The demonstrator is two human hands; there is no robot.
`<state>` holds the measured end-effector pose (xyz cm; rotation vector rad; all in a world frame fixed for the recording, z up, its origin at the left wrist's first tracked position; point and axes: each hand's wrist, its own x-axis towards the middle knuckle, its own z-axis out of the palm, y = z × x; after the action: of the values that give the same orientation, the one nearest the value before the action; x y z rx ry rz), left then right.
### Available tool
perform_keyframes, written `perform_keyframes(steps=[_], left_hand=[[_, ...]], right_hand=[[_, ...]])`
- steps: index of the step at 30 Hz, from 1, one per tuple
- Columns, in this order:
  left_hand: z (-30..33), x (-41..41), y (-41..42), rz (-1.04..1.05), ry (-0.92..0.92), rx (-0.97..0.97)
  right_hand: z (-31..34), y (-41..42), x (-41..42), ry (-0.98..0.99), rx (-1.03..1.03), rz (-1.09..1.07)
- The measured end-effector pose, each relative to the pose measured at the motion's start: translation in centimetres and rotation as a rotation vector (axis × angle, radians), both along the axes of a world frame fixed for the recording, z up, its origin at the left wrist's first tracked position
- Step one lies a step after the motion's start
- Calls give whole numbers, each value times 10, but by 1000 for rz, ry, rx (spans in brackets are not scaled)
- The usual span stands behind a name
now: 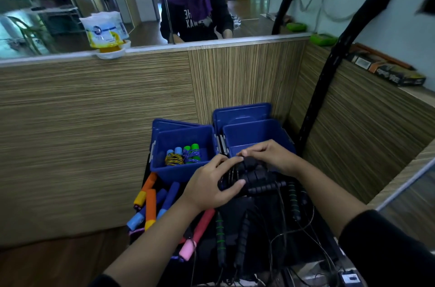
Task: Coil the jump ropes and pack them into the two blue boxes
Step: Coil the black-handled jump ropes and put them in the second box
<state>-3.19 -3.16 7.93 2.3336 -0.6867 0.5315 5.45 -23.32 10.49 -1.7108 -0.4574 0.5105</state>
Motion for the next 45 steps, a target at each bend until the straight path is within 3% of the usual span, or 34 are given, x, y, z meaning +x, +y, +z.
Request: perform_keyframes(steps=[3,8,10,13,16,19,23,27,31,33,37,41,45], left_hand=[[8,4,0,56,28,-136],[17,26,15,428,-39,-331],[15,28,26,580,-34,-251],[7,29,43,726,15,-72],[-15,24,56,581,32,162],[-37,5,55,261,27,280],[-37,-16,41,23,6,254],[-22,-29,29,-72,53,126],[-17,-34,19,-73,25,52],[-15,-33,17,-18,75,-78],[-10,-27,13,58,105,-315],[-8,-14,21,274,58,-436],[-8,1,43,524,72,-422]], right_hand=[[-12,11,-11,188,152,-99],[-35,39,-51,230,63,-88],[-39,44,-62,149,-76,-32],[-32,48,-76,-212,-410,7],[-10,47,-74,-491,-521,62],[8,39,-53,-576,-566,91],[4,21,-29,-443,-437,183],[-7,14,-19,-186,-163,117],[-9,20,-21,-40,20,14],[-14,24,-24,6,58,-7],[-28,33,-34,37,-21,-55],[-42,39,-46,32,-143,-99],[-49,38,-58,-52,-291,-33]])
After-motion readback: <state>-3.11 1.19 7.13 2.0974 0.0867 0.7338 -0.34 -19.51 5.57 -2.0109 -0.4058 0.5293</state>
